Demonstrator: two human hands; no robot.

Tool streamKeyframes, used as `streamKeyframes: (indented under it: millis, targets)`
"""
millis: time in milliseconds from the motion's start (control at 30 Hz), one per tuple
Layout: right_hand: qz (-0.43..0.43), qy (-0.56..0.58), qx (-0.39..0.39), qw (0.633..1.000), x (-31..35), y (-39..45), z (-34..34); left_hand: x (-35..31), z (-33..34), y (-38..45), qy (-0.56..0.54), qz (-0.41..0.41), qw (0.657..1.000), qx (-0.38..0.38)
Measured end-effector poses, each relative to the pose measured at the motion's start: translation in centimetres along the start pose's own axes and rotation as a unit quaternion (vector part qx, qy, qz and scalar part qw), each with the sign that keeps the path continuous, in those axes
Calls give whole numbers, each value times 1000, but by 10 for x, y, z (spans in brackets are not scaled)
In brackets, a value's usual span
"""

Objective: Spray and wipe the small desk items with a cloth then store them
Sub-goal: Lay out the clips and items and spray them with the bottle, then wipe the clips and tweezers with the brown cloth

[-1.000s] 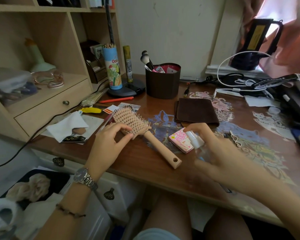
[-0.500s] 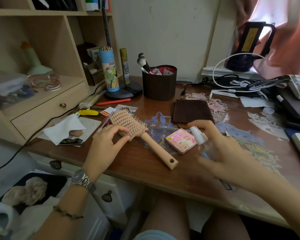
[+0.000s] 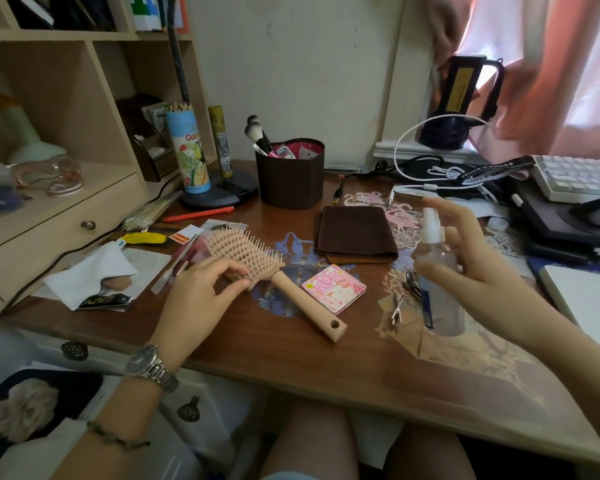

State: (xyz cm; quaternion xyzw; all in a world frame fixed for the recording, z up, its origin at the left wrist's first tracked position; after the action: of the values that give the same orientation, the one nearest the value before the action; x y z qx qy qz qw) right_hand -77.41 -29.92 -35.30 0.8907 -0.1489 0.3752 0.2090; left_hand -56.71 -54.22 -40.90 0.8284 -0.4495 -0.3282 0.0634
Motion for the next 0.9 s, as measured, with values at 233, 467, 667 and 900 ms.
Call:
streamKeyframes:
  millis: [233,467,667,900]
  targets:
    - [-16,-22,-77,997,-20,13,-30,-13,-19,20,12,-7,999,35]
    - [-26,-24,-204,978,-50,38,-85,-55,-12,63,16,46,998,51]
    - [6,-36,-234,971,-89,60,-117,-79,23,104,38,82,990,105]
    - [58,-60,-246,966,-133,78,-121,-93,61,133,36,81,984,152]
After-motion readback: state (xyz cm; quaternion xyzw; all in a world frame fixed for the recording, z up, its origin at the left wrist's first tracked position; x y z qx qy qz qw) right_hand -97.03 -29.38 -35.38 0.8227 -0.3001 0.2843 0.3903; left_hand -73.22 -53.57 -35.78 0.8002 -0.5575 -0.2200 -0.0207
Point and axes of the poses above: each hand's wrist, its own y-axis towards the middle knuckle, its own z-axis out of the palm, x = y × z, the point moved 5 cm from there along y, towards the middle knuckle, and after that the axes turned 5 degrees about x, right-handed, at the moved point
